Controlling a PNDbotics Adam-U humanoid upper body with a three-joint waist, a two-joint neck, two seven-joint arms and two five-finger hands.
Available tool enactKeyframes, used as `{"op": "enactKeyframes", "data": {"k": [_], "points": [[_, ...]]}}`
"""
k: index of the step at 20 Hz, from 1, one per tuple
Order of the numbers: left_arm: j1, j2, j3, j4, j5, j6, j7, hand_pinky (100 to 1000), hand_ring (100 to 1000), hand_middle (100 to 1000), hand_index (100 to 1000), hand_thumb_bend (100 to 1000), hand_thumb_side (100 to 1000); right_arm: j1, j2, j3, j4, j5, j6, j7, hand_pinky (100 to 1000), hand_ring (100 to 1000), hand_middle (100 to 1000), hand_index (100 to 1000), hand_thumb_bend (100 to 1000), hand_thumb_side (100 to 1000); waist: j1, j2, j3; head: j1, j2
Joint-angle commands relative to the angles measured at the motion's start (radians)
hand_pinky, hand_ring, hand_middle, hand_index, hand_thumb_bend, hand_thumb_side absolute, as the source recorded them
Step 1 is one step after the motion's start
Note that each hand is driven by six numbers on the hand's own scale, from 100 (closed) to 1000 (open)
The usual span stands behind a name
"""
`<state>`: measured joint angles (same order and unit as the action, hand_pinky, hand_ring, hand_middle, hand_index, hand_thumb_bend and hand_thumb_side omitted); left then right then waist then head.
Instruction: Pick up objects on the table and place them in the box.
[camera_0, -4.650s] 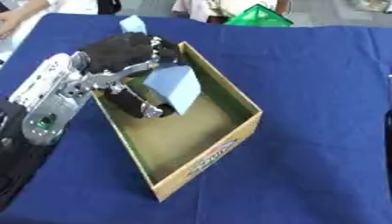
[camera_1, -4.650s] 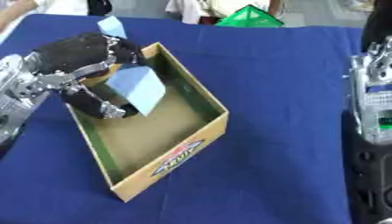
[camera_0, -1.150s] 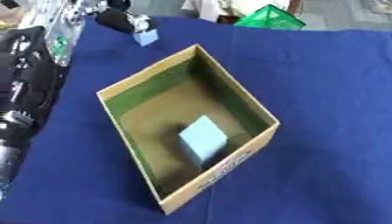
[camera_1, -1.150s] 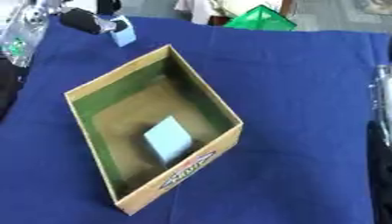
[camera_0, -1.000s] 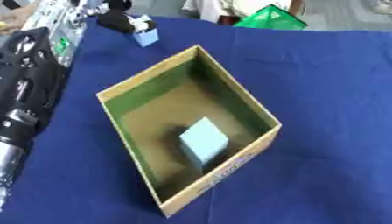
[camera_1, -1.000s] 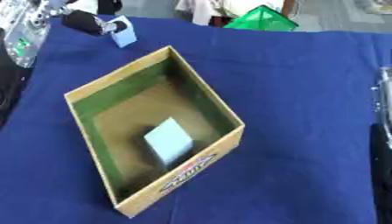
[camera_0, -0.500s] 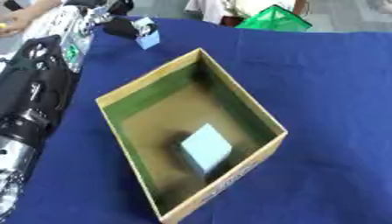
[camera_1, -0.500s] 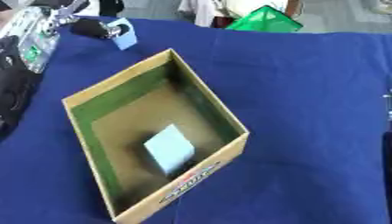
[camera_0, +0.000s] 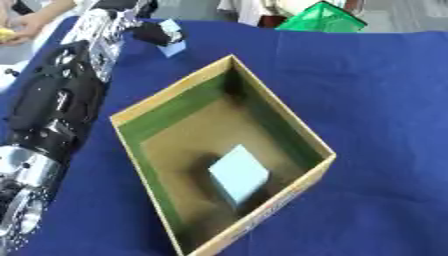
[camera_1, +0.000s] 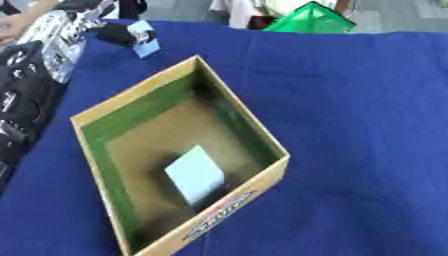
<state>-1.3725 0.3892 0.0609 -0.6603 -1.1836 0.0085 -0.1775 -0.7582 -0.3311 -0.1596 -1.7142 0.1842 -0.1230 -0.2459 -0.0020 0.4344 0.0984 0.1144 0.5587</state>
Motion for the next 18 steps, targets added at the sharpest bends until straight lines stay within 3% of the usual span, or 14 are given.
{"op": "enactKeyframes", "data": {"k": [1,10,18], "points": [[-0.03,0.038,0.015,-0.007,-0.012,0.01,0.004,796,891,818,930,536,541,-0.022,-0.029,-0.001,-0.007,-0.005,-0.004,0.004,795,841,565,826,395,1000,0.002,-0.019,-0.004,0.011,-0.02],[-0.041,0.075,0.033,-0.007,-0.041,0.048,0.052,796,896,815,923,556,559,-0.05,-0.042,0.001,0.009,-0.013,-0.007,0.013,795,843,562,827,394,1000,0.005,0.02,-0.033,0.055,-0.067],[-0.042,0.084,0.042,0.009,-0.034,0.047,0.066,771,883,800,911,546,617,-0.063,-0.044,0.0,0.009,-0.022,-0.008,0.019,795,845,561,827,393,1000,0.012,0.044,-0.062,0.093,-0.087]]}}
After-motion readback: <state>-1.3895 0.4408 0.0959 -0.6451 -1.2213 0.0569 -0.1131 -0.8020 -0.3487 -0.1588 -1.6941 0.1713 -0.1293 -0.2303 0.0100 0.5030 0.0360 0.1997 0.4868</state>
